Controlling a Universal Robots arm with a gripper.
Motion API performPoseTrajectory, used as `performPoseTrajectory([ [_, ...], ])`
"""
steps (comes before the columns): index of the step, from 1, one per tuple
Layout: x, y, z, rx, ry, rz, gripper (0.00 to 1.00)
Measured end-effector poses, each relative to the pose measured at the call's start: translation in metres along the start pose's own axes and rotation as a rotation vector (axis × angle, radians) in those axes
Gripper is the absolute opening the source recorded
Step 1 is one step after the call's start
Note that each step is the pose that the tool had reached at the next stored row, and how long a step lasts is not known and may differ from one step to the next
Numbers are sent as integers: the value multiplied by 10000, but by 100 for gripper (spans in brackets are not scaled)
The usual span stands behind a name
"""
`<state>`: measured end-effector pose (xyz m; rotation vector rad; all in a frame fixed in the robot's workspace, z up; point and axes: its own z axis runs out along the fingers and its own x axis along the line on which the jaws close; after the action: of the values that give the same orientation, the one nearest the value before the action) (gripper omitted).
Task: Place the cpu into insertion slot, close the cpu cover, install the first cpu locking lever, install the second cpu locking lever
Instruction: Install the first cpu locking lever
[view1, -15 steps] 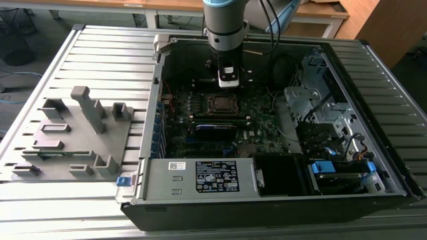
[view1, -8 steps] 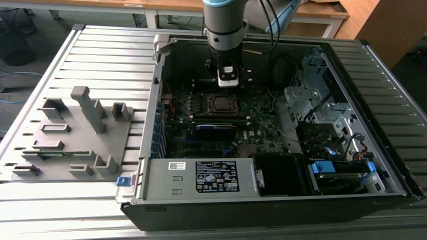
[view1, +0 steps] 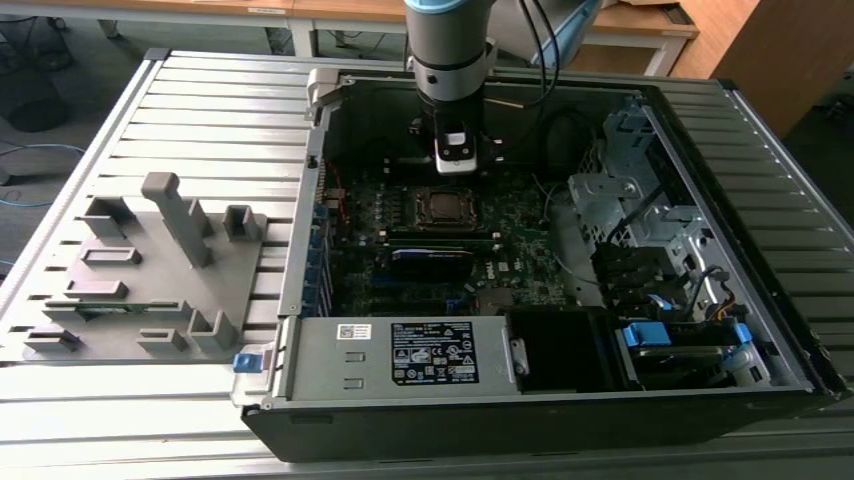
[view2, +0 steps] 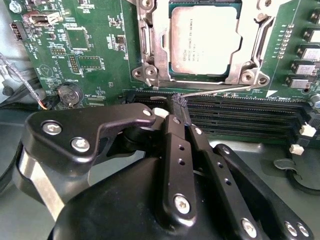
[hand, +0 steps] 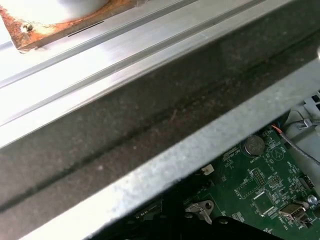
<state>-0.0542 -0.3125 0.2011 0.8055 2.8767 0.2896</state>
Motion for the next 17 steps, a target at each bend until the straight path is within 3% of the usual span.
performPoseTrajectory([
  [2, -1, 0, 1, -33, -42, -9, 11],
  [10, -1, -4, 8, -77, -90, -16, 11],
  [17, -12, -24, 7, -91, -102, -16, 11],
])
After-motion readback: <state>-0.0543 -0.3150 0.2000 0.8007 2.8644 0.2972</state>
